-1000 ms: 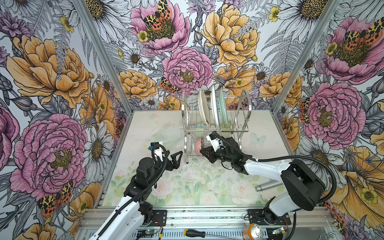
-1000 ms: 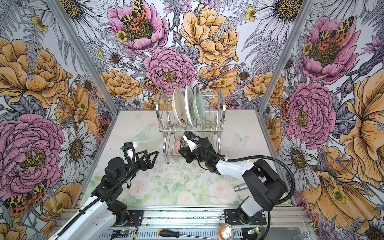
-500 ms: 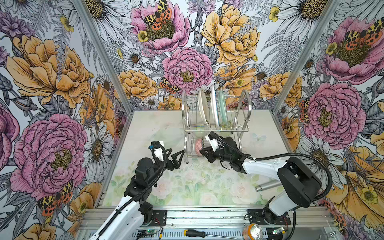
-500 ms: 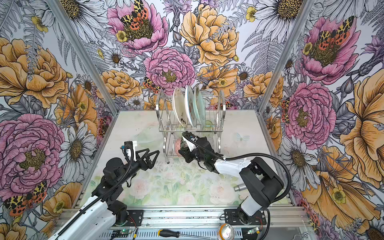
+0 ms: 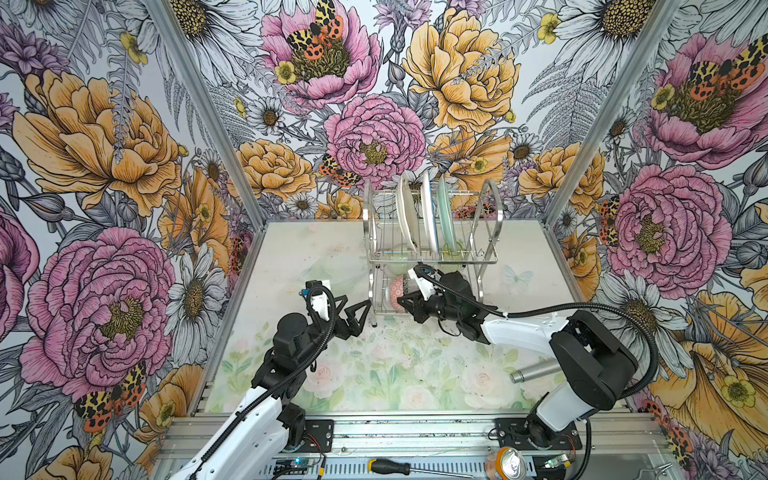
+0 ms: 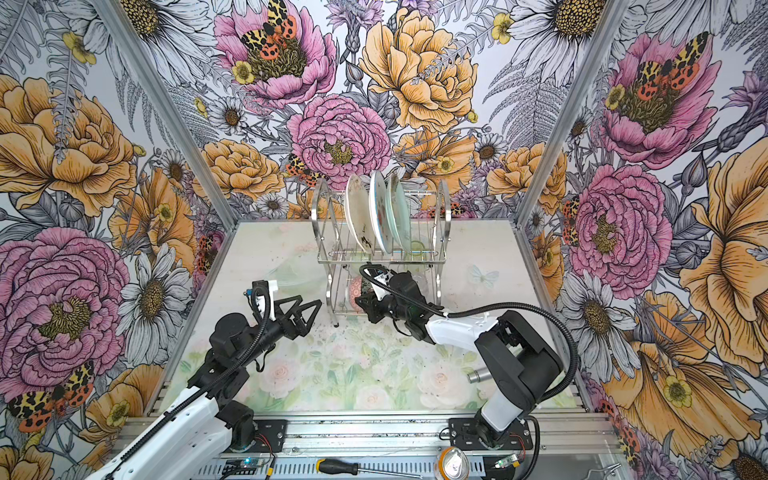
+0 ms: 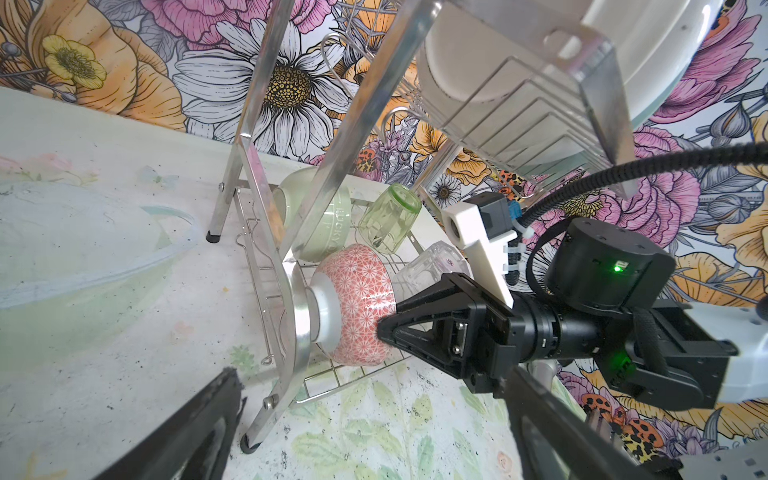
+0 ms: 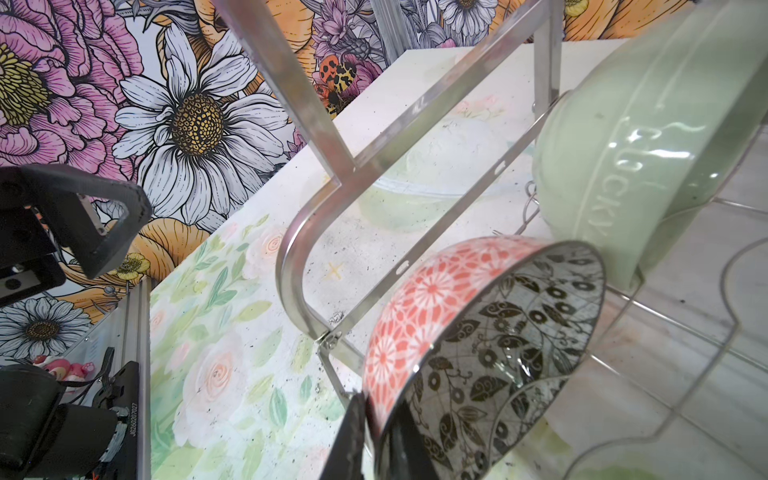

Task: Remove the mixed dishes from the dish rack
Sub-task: 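Close the right gripper on the rim of the pink-and-black patterned bowl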

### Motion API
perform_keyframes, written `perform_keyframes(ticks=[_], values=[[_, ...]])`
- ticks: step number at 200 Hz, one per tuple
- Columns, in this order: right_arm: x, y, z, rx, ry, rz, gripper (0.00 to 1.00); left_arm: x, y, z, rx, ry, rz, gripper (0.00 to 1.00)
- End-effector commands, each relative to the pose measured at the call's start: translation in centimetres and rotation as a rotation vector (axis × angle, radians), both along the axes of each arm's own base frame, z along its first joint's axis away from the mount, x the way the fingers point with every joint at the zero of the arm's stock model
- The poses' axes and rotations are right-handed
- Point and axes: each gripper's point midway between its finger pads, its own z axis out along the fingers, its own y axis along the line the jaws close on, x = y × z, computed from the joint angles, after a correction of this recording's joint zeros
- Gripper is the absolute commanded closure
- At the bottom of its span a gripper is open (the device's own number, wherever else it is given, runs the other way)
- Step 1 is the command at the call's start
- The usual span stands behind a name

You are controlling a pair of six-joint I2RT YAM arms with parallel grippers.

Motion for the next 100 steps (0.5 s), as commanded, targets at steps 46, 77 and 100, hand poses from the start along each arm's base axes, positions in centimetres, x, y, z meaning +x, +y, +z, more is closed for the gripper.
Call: perform_keyframes(ticks=[46, 77, 100], values=[[1.08, 0.52, 0.6, 0.015, -0.025, 0.009, 0.91, 0.28, -0.27, 0.35, -0.025, -0.013, -0.012, 0.01], [1.18, 0.71, 0.54, 0.02, -0.018, 0.018, 0.94, 0.62, -0.29, 0.1, -0.02, -0.004, -0.004, 0.01], [1.2, 0.79, 0.61, 0.022, -0.019, 0.021, 0.95, 0.75, -0.41, -0.1, -0.017, 0.002, -0.007, 0.01]])
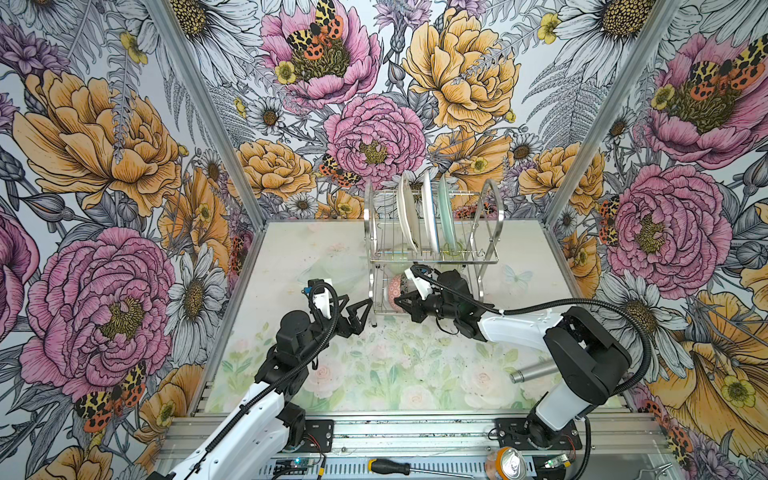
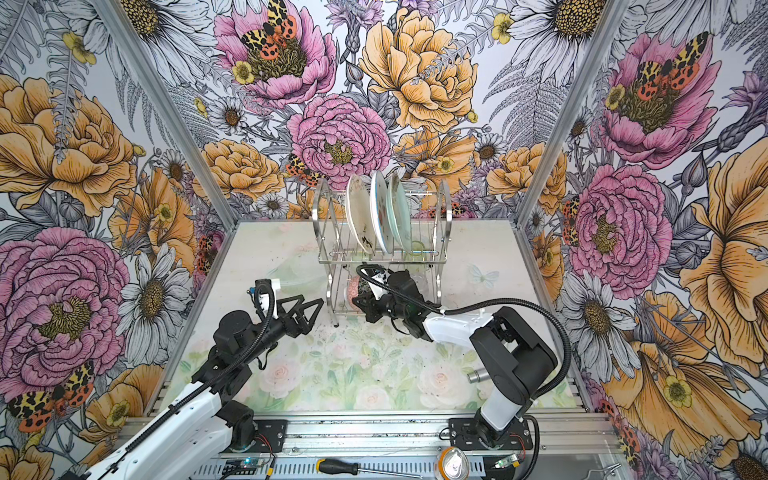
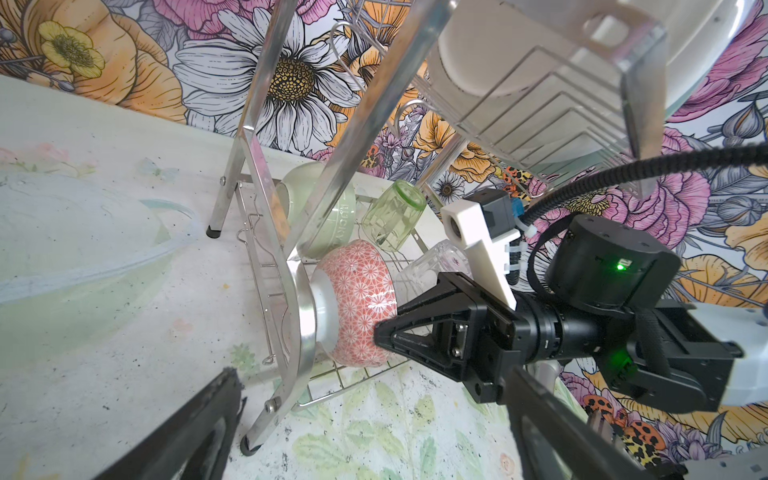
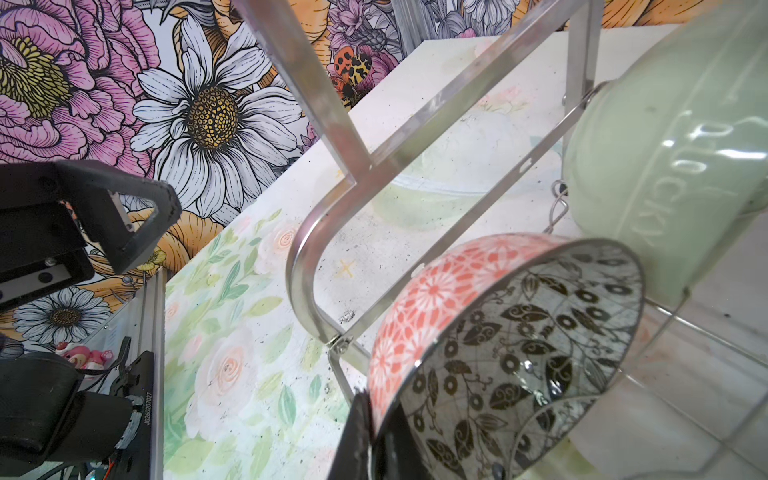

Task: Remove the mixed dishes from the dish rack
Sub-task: 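Close the right gripper on the rim of the pink-and-black patterned bowl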

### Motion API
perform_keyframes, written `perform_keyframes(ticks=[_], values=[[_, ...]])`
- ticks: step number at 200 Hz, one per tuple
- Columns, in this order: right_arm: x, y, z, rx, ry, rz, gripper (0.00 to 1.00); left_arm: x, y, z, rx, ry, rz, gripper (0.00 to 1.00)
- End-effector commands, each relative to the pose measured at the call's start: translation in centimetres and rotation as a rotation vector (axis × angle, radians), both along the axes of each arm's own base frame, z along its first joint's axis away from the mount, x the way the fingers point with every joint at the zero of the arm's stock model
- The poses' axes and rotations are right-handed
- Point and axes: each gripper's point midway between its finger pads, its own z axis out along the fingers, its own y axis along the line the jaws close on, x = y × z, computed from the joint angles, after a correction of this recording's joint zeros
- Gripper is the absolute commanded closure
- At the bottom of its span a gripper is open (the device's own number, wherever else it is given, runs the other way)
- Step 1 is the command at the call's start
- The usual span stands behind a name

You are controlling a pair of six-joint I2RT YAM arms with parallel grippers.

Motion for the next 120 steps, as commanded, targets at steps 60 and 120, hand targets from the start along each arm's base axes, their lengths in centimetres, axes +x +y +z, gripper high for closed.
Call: perform_keyframes(ticks=[60, 120], values=[[1.16, 0.28, 0.86, 0.014, -0.033, -0.006, 1.0, 0.22, -0.14, 0.71, -0.021, -0.02, -0.004, 0.01], [0.9, 0.42, 1.26, 0.019, -0.047, 0.012, 1.0, 0.4, -0.13, 0.52, -0.02, -0.011, 0.002, 0.01]])
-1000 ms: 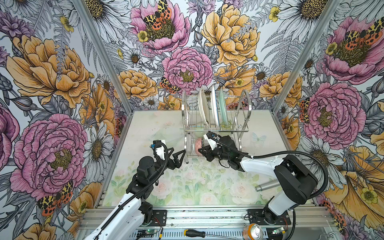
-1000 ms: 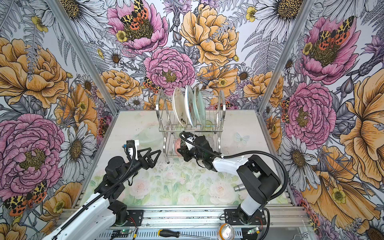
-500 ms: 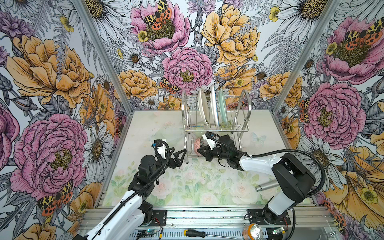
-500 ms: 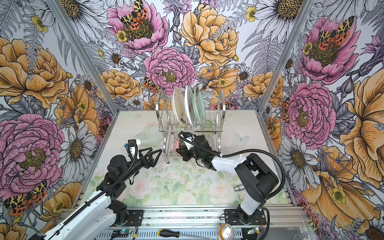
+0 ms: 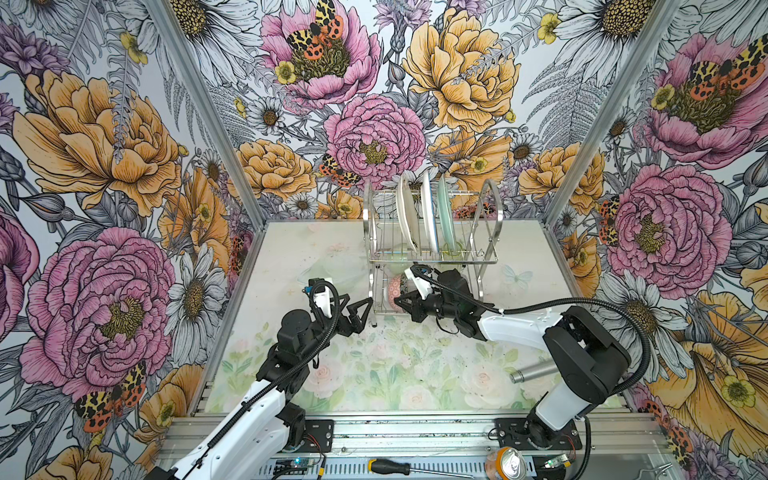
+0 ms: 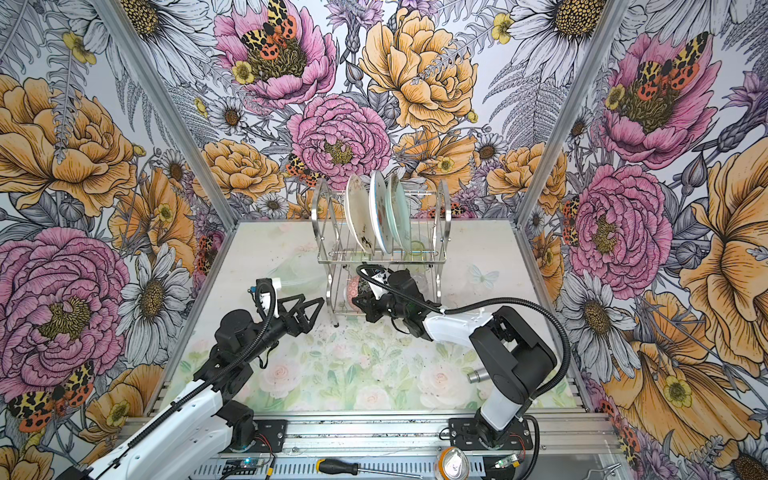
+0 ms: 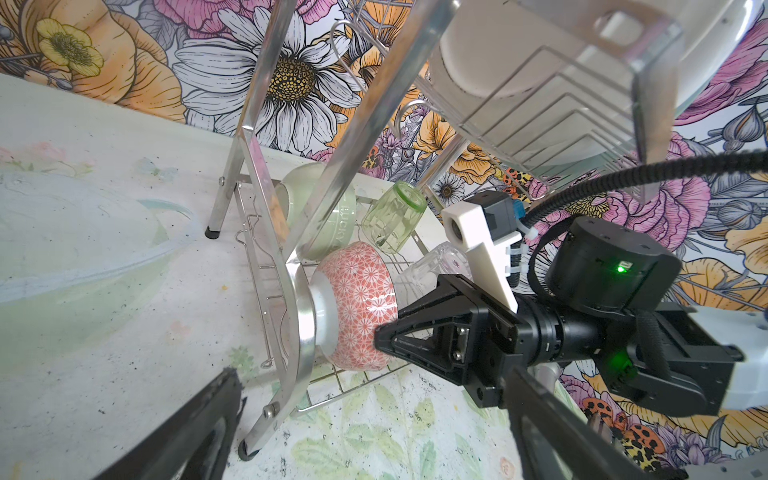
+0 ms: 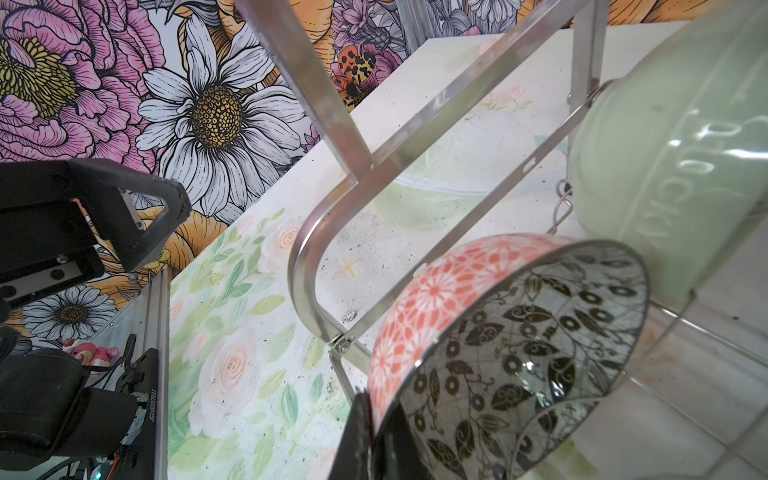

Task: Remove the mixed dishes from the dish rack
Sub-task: 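Close the right gripper on the rim of the pink-and-black patterned bowl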

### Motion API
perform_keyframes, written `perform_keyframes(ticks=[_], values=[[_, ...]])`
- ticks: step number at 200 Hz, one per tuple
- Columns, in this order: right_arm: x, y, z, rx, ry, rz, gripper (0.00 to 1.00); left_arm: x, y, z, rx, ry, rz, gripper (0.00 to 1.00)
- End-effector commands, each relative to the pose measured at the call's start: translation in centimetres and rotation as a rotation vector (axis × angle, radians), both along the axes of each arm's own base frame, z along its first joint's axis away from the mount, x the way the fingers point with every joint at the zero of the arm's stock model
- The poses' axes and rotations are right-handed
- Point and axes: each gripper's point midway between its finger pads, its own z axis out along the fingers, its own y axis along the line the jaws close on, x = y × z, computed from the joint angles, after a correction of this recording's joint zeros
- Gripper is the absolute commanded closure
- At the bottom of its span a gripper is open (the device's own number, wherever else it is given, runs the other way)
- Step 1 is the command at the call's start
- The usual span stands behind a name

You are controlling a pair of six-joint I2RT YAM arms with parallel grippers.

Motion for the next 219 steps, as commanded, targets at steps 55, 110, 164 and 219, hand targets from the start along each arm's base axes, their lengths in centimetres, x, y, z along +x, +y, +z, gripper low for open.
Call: perform_keyframes(ticks=[55, 110, 164, 219], values=[[0.0, 0.9, 2.6, 0.044, -0.089, 0.058, 1.0, 0.3, -0.1, 0.8, -0.016, -0.02, 0.004, 0.01], [-0.6, 1.3, 3.7, 0.074, -0.106, 0.095, 1.0, 0.4, -0.2, 0.8, -0.014, -0.022, 0.005, 0.01], [-1.2, 1.7, 4.5, 0.099, -0.126, 0.129, 1.0, 0.3, -0.2, 0.5, -0.012, -0.016, 0.003, 0.01], [-1.0, 2.0, 5.0, 0.109, -0.15, 0.128, 1.0, 0.2, 0.0, 0.6, -0.013, -0.019, 0.01, 0.01]])
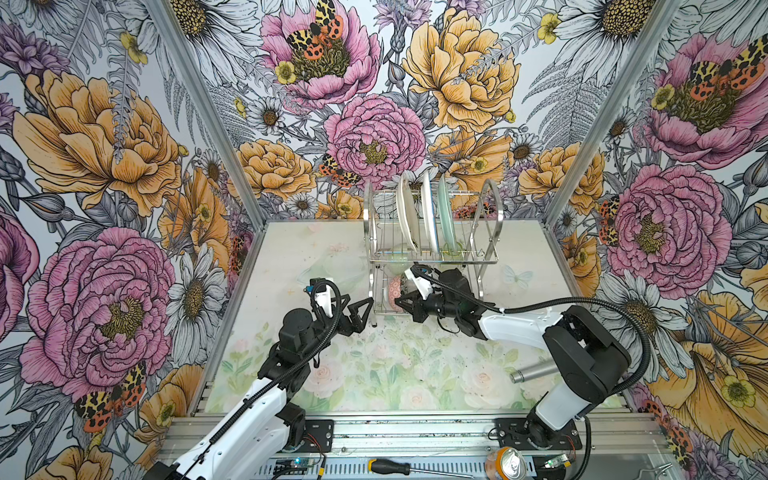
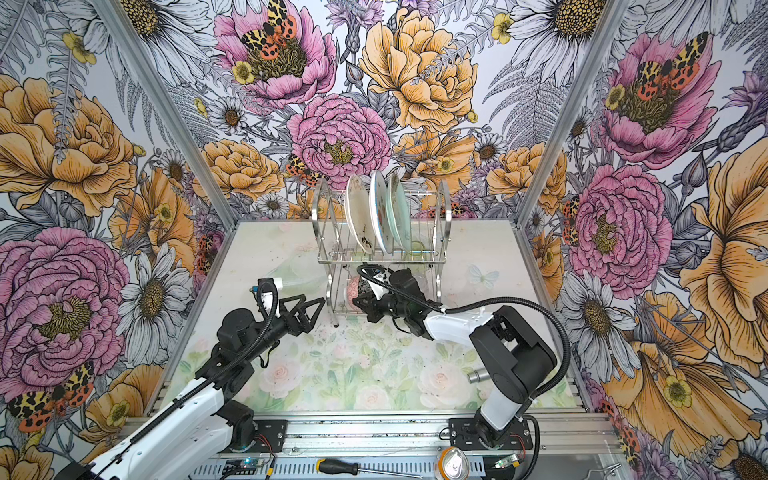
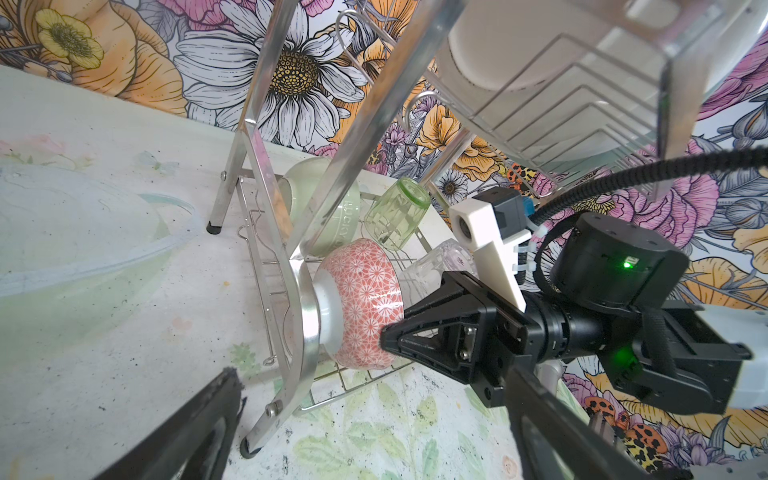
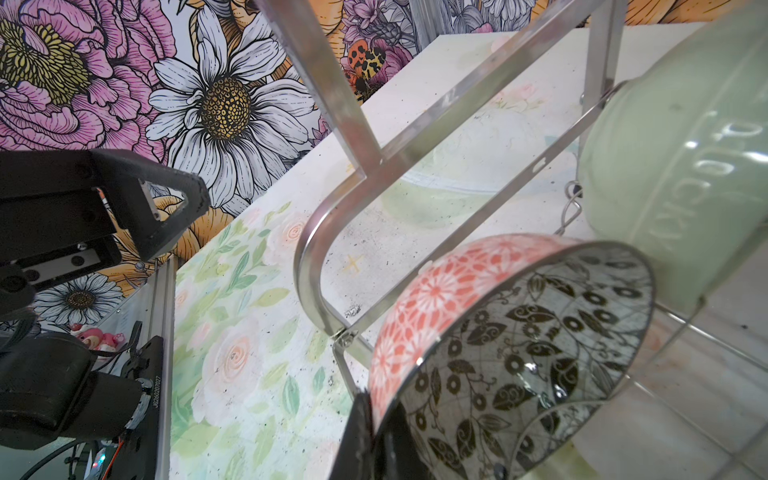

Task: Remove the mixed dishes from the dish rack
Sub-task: 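Close the right gripper on the rim of the pink-and-black patterned bowl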

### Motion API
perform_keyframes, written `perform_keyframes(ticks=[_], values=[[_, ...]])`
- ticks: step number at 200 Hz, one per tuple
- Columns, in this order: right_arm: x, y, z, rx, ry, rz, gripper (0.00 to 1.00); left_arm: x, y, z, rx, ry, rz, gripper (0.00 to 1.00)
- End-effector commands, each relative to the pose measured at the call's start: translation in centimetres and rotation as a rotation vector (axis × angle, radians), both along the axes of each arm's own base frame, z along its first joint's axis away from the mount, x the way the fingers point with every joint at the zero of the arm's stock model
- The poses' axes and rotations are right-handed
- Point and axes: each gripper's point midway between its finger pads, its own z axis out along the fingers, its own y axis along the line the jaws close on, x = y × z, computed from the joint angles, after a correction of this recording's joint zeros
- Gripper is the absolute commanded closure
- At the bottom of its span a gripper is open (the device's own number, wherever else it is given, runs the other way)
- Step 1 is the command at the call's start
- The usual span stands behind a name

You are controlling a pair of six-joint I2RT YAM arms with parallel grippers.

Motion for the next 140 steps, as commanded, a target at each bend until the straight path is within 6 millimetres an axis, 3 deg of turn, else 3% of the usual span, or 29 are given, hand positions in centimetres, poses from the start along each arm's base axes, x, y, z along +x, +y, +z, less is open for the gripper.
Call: perform_keyframes(ticks=[1, 98, 140], values=[[-0.4, 1.7, 4.8, 0.107, -0.131, 0.081, 1.0, 0.0, 0.0, 1.0, -0.017, -0.028, 0.01, 0.01], [1.2, 1.5, 4.6, 0.083, -0.129, -0.002, 1.0, 0.0, 0.1, 0.9, -0.014, -0.024, 0.014, 0.01], [0.5, 1.9, 5.0, 0.1, -0.142, 0.043, 1.0, 0.0, 0.1, 0.8, -0.014, -0.02, 0.014, 0.01]])
